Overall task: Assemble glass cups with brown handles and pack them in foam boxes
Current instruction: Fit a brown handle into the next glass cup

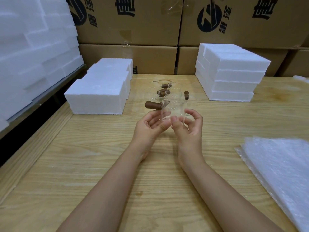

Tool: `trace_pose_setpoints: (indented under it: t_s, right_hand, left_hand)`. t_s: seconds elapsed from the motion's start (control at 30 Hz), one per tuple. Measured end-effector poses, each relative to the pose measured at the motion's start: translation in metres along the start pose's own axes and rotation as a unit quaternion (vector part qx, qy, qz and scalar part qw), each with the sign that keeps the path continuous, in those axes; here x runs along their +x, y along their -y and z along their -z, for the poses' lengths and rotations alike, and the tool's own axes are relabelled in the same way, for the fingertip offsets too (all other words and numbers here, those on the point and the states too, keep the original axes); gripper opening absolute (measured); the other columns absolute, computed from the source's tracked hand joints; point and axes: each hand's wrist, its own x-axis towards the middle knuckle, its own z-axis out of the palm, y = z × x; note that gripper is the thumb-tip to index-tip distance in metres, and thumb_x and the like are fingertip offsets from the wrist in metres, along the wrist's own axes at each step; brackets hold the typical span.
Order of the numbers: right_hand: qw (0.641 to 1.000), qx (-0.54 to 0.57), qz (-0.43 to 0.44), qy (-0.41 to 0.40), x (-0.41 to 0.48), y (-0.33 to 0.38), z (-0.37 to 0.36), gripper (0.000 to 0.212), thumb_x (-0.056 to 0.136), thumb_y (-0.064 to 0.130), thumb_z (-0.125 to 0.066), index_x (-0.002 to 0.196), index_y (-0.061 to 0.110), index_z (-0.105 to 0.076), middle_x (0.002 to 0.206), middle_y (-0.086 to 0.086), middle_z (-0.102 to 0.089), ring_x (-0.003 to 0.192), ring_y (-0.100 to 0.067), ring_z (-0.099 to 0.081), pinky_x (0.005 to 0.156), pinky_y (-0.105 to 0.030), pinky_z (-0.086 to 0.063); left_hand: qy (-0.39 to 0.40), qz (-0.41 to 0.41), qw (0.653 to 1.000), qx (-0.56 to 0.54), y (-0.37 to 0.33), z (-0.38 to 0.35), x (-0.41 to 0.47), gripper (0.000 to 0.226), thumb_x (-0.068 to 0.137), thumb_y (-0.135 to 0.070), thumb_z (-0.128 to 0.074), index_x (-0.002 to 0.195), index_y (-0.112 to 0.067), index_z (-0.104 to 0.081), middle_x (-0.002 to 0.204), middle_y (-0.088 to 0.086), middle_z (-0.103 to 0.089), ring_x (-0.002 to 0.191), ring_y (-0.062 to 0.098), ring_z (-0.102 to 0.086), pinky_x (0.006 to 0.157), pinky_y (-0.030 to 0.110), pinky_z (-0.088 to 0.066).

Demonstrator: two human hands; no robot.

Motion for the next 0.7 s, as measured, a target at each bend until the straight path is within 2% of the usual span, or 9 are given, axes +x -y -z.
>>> trace_pose_setpoints:
  t_s: [0.07, 0.17, 0.2, 0.3, 0.33, 0.43, 0.5, 0.63, 0.7]
  right_hand:
    - [1.0, 0.014, -0.006, -0.006, 0.0015, 0.0002, 0.0016, 0.047, 0.064, 0.035, -0.074, 0.104, 0.032, -0.051, 0.096, -0.003, -0.053, 0.087, -0.013, -0.06, 0.08, -0.021, -0.051]
    - [0.998, 0.061, -0.023, -0.009, 0.0032, 0.0024, 0.0019, 0.051, 0.063, 0.037, -0.075, 0.107, 0.027, -0.053, 0.09, -0.001, -0.058, 0.083, -0.012, -0.065, 0.087, -0.028, -0.053]
    - [0.996, 0.077, -0.031, -0.009, 0.0039, 0.0034, 0.0018, 0.049, 0.066, 0.037, -0.073, 0.109, 0.025, -0.053, 0.09, -0.002, -0.06, 0.082, -0.012, -0.067, 0.087, -0.029, -0.054]
    - [0.987, 0.141, -0.073, 0.0, 0.007, 0.0048, 0.001, 0.042, 0.074, 0.033, -0.066, 0.111, 0.019, -0.053, 0.081, 0.001, -0.067, 0.077, -0.014, -0.068, 0.083, -0.03, -0.057]
    - [0.983, 0.157, -0.09, 0.002, 0.0079, 0.0049, 0.0008, 0.042, 0.074, 0.034, -0.064, 0.112, 0.018, -0.054, 0.082, 0.0, -0.068, 0.077, -0.016, -0.068, 0.082, -0.031, -0.057]
    - [0.974, 0.179, -0.137, 0.014, 0.0086, 0.0049, 0.0, 0.044, 0.077, 0.039, -0.061, 0.113, 0.014, -0.057, 0.104, -0.017, -0.063, 0.085, -0.024, -0.067, 0.079, -0.032, -0.058]
    - [0.968, 0.187, -0.165, 0.023, 0.0077, 0.0038, 0.0, 0.043, 0.08, 0.043, -0.058, 0.112, 0.014, -0.06, 0.103, -0.019, -0.063, 0.085, -0.024, -0.069, 0.074, -0.031, -0.058]
    - [0.967, 0.153, -0.202, 0.032, 0.0087, 0.0017, 0.004, 0.037, 0.092, 0.049, -0.046, 0.107, 0.021, -0.064, 0.097, -0.017, -0.07, 0.086, -0.024, -0.07, 0.067, -0.028, -0.057]
    - [0.975, 0.104, -0.195, 0.034, 0.0089, 0.001, 0.0038, 0.042, 0.094, 0.05, -0.041, 0.112, 0.021, -0.064, 0.09, -0.014, -0.07, 0.077, -0.021, -0.069, 0.065, -0.028, -0.056]
  left_hand:
    - [-0.001, -0.01, 1.0, 0.012, 0.0014, -0.0007, 0.0004, 0.052, 0.064, -0.013, -0.085, 0.111, -0.013, -0.061, 0.104, -0.004, -0.074, 0.101, 0.01, -0.068, 0.08, 0.019, -0.052]
    - [0.0, -0.016, 1.0, 0.006, 0.0022, -0.0002, 0.0013, 0.047, 0.067, -0.009, -0.081, 0.11, -0.014, -0.061, 0.11, 0.001, -0.072, 0.107, 0.018, -0.066, 0.082, 0.022, -0.052]
    - [0.0, -0.017, 1.0, -0.003, 0.0023, -0.0004, 0.0012, 0.047, 0.067, -0.012, -0.082, 0.109, -0.014, -0.06, 0.112, 0.002, -0.071, 0.108, 0.021, -0.065, 0.084, 0.025, -0.053]
    - [-0.021, 0.002, 0.999, -0.037, 0.0008, -0.0013, 0.0013, 0.058, 0.062, -0.039, -0.088, 0.105, -0.014, -0.057, 0.104, 0.002, -0.073, 0.101, 0.017, -0.068, 0.087, 0.032, -0.054]
    - [-0.027, 0.013, 0.999, -0.037, -0.0005, -0.0011, 0.0018, 0.058, 0.066, -0.045, -0.084, 0.105, -0.013, -0.057, 0.103, 0.002, -0.074, 0.099, 0.016, -0.069, 0.085, 0.031, -0.053]
    - [0.003, 0.051, 0.998, -0.022, -0.0031, 0.0003, 0.0009, 0.061, 0.072, -0.052, -0.07, 0.113, -0.009, -0.06, 0.114, 0.007, -0.069, 0.104, 0.015, -0.065, 0.087, 0.028, -0.049]
    - [0.049, 0.073, 0.996, -0.004, -0.0034, 0.0001, -0.0015, 0.06, 0.075, -0.052, -0.066, 0.12, -0.012, -0.061, 0.116, 0.009, -0.067, 0.106, 0.018, -0.063, 0.091, 0.028, -0.051]
    - [0.053, 0.077, 0.996, 0.009, -0.0038, -0.0053, -0.0041, 0.1, 0.043, -0.066, -0.085, 0.119, -0.005, -0.06, 0.105, 0.009, -0.07, 0.095, 0.016, -0.068, 0.086, 0.027, -0.053]
    - [0.04, 0.064, 0.997, 0.005, -0.0045, -0.0052, -0.0037, 0.107, 0.038, -0.066, -0.087, 0.12, -0.002, -0.059, 0.107, 0.01, -0.07, 0.095, 0.017, -0.068, 0.083, 0.025, -0.054]
